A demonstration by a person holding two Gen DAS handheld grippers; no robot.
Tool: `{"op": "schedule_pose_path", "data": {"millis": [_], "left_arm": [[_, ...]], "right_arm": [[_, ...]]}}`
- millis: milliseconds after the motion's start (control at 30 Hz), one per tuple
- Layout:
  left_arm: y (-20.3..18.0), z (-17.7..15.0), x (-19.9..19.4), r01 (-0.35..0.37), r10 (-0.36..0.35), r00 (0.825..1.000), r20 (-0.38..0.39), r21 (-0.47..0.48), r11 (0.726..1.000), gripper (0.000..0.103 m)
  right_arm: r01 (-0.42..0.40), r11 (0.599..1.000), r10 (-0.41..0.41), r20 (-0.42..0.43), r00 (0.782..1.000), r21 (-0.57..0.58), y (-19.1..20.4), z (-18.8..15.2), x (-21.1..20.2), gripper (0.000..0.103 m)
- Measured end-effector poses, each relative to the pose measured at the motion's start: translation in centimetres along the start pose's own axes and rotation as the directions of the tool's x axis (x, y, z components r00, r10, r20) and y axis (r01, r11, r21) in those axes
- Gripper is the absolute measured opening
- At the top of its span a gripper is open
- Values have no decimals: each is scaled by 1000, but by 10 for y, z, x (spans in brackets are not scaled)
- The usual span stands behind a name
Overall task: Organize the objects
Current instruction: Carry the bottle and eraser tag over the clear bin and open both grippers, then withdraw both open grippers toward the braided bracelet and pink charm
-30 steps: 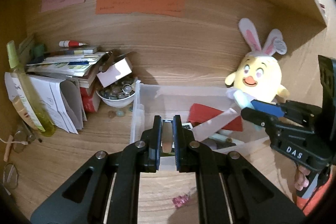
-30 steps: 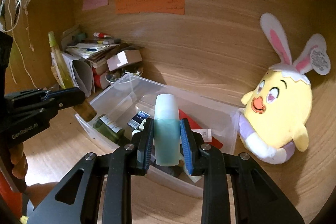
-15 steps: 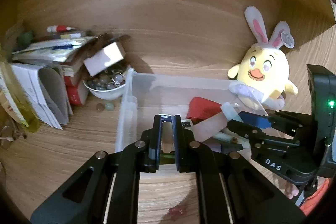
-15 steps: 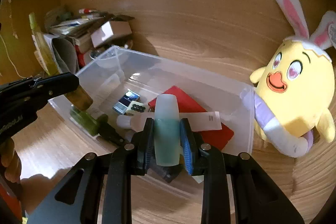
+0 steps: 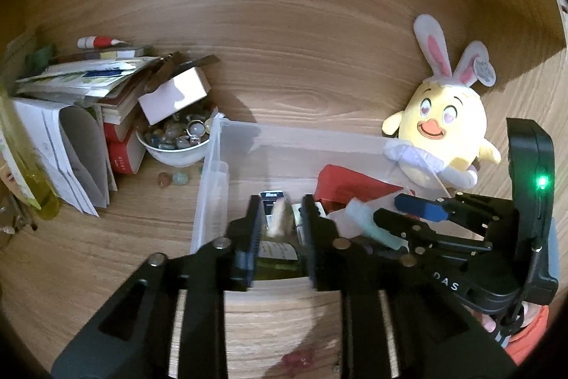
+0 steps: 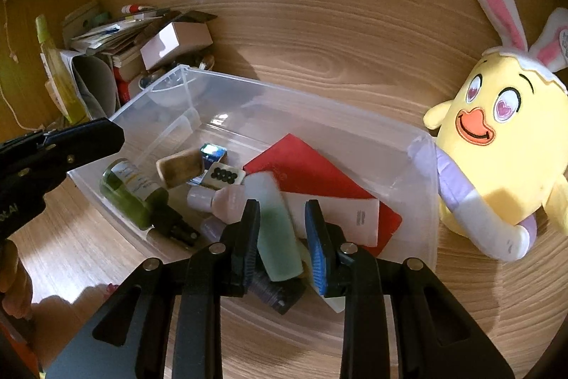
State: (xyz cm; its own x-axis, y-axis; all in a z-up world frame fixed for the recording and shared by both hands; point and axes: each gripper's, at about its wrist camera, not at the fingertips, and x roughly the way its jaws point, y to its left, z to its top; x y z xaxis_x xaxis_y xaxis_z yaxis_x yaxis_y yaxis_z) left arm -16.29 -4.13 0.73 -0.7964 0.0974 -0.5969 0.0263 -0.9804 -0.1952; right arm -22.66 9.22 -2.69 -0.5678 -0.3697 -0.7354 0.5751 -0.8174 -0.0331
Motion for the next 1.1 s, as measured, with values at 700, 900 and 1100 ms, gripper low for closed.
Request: {"op": "schedule_pose_path", "data": {"millis": [700, 900, 1100], "left_arm": [[-4, -8, -66, -5, 4, 997, 75, 19, 1000, 83], [1, -22, -80, -17, 15, 998, 66, 32, 999, 88], [6, -44, -81, -27, 26, 999, 30, 44, 999, 90]], "right_arm": [[13, 999, -7, 123, 992, -44, 18, -5, -67, 84], [-26, 999, 29, 132, 991, -26, 22, -22, -87, 88], [-16, 999, 19, 124, 992, -28, 26, -49, -100, 90]]}}
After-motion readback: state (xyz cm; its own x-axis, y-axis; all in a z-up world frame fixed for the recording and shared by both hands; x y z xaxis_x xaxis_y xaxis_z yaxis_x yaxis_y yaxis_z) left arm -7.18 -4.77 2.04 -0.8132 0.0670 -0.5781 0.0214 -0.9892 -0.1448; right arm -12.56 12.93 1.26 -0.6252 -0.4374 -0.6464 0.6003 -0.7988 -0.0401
